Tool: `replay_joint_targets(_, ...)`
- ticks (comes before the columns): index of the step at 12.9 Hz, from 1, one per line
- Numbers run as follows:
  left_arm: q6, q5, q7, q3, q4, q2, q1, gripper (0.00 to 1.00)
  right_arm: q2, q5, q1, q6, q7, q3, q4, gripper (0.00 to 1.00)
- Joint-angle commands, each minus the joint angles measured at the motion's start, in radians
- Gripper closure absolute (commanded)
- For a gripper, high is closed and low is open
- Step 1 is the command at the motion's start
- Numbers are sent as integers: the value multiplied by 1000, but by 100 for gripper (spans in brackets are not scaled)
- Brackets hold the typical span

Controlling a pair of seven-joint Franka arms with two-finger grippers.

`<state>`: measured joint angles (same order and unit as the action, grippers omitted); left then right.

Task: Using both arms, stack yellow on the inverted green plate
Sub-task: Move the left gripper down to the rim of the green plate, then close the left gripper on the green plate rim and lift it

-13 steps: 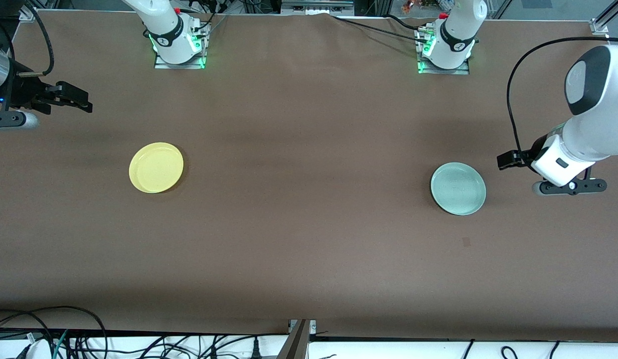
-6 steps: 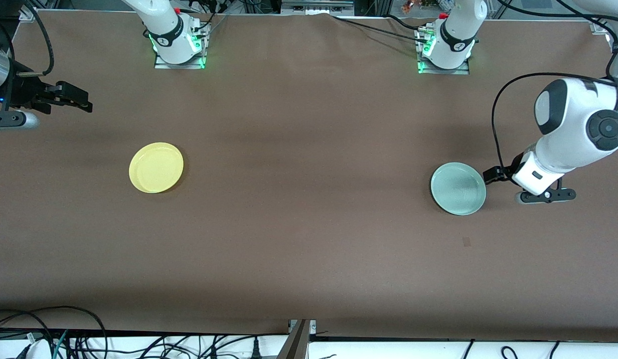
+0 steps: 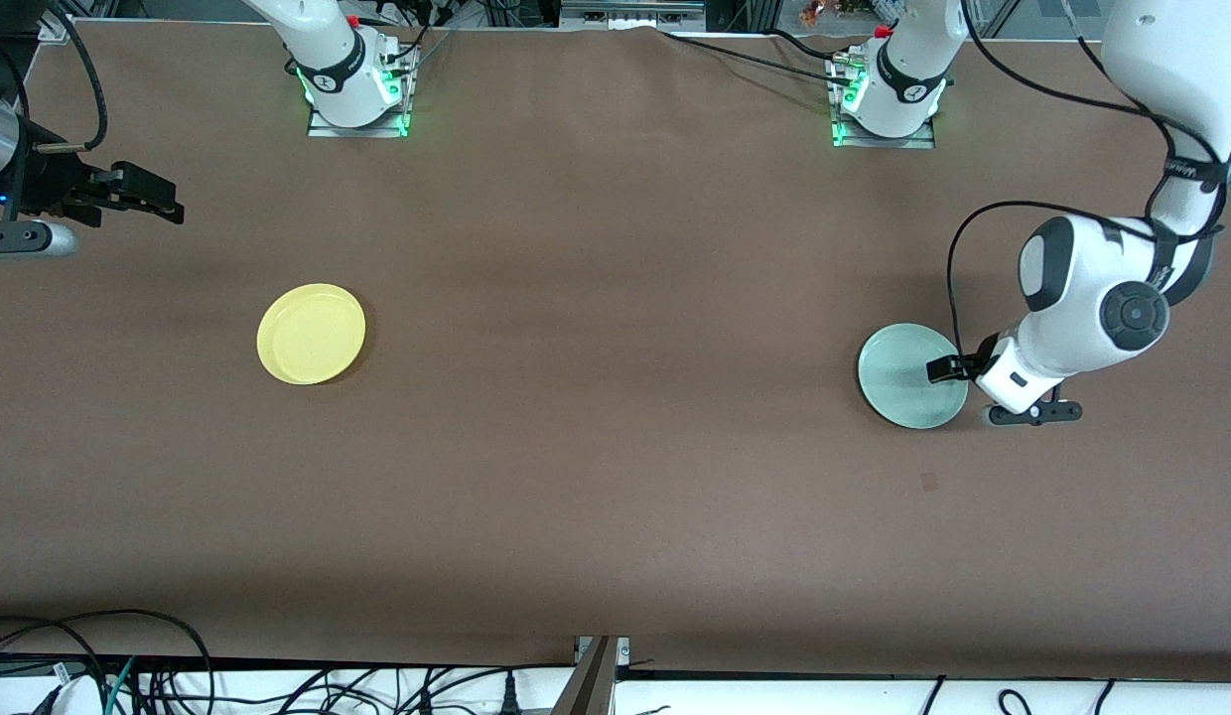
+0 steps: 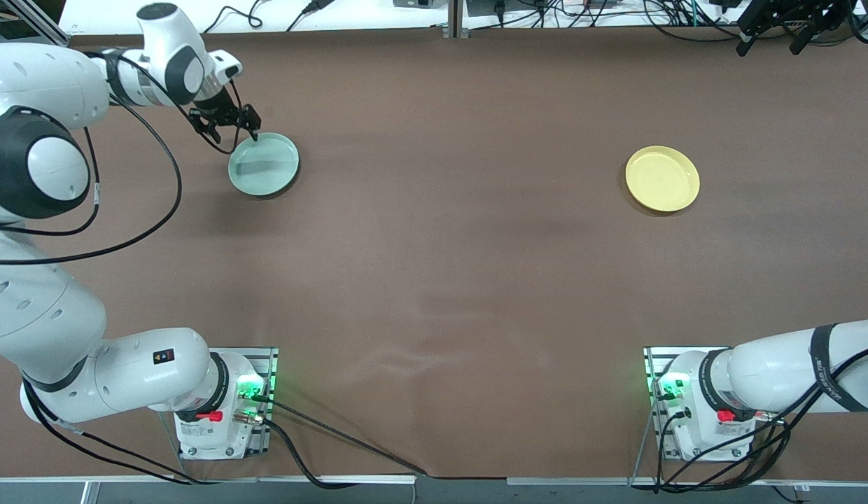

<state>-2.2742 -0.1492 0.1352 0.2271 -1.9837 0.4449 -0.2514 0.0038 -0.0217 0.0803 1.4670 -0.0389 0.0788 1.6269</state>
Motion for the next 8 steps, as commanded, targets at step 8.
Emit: replay_joint_targets(8, 21, -82, -46, -6, -9, 67, -82, 0, -22, 16, -10, -5, 2, 33, 11, 0)
